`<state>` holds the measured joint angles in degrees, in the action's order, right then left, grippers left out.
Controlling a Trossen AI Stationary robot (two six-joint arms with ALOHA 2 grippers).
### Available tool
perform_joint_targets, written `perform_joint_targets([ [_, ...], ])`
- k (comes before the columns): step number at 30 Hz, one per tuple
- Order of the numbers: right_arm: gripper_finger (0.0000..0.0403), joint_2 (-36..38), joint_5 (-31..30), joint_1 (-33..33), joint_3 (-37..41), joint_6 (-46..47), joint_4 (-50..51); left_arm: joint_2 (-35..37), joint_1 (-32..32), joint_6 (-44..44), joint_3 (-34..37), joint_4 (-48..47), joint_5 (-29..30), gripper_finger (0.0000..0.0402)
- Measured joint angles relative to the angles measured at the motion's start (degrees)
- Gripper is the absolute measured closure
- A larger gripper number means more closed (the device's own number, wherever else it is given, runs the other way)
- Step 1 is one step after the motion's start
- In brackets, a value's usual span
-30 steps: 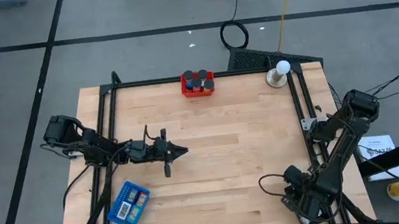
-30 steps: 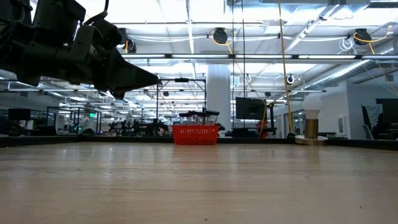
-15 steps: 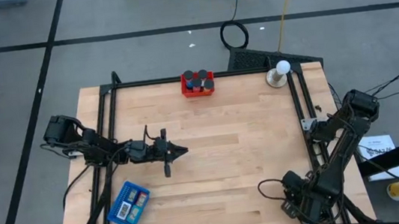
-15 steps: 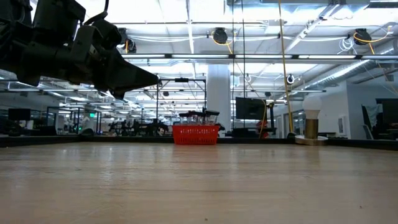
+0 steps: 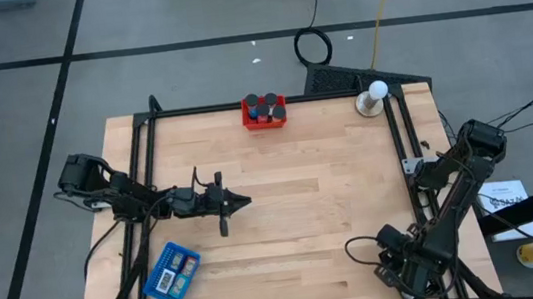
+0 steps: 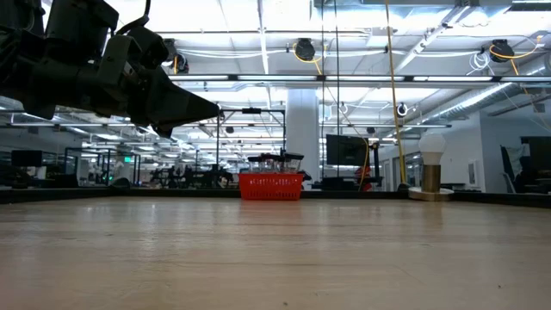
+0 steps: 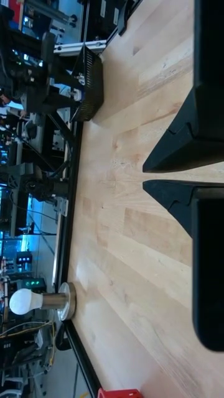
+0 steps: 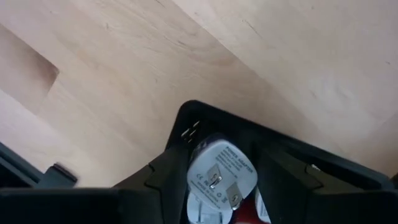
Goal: Pick & Place Office items
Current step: Put the dark blue charger adapter into the black bin, then return to Home Position
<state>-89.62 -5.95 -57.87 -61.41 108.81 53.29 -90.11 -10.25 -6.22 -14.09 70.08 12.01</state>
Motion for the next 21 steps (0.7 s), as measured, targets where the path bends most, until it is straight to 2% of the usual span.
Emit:
perform_joint_targets([
  [9, 0.0226, -0.02, 0.53, 0.00, 2.24, -1.20, -3.30, 0.00, -1.63, 3.11, 0.00, 0.18, -0.05, 0.0364],
  [16, 0.0185, 0.08, 4.29, 0.00, 2.10, -3.64, -2.33, 0.00, -1.67, -2.04, 0.00, 0.17, -0.01, 0.0364],
  [21, 0.0186, 2.90, 5.88, 0.00, 2.10, -5.68, 0.99, 0.00, -1.67, -2.26, 0.00, 0.34, 0.00, 0.0364],
])
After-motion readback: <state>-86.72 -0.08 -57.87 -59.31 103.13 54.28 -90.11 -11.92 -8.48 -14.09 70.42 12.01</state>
